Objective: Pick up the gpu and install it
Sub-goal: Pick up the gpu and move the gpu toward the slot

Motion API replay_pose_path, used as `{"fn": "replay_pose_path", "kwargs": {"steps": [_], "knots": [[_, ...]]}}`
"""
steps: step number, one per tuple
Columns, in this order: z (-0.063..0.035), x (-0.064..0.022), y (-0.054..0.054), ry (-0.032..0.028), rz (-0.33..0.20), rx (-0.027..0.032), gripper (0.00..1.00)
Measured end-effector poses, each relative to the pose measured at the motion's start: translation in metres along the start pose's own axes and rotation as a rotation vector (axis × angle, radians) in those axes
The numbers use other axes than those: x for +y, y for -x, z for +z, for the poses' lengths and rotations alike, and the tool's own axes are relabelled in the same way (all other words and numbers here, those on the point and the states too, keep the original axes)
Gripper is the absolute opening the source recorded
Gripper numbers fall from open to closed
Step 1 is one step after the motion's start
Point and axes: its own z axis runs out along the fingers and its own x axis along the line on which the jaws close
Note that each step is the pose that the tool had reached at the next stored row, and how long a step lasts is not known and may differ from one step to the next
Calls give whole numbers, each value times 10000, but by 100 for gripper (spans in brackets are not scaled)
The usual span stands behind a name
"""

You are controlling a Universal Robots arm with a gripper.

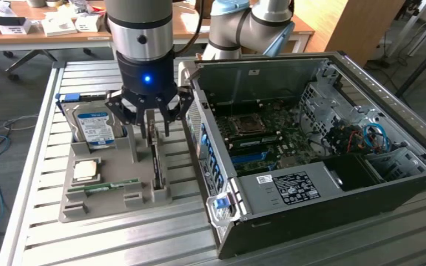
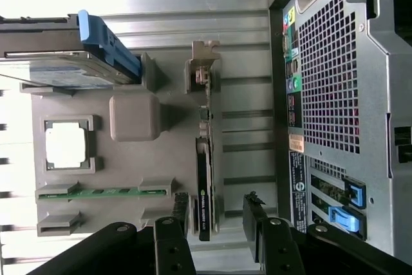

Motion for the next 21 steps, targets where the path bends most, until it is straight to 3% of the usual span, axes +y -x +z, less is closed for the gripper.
{"fn": "replay_pose_path", "kwargs": {"steps": [21], "knots": [[97, -4, -2, 0, -1, -1, 47]]}}
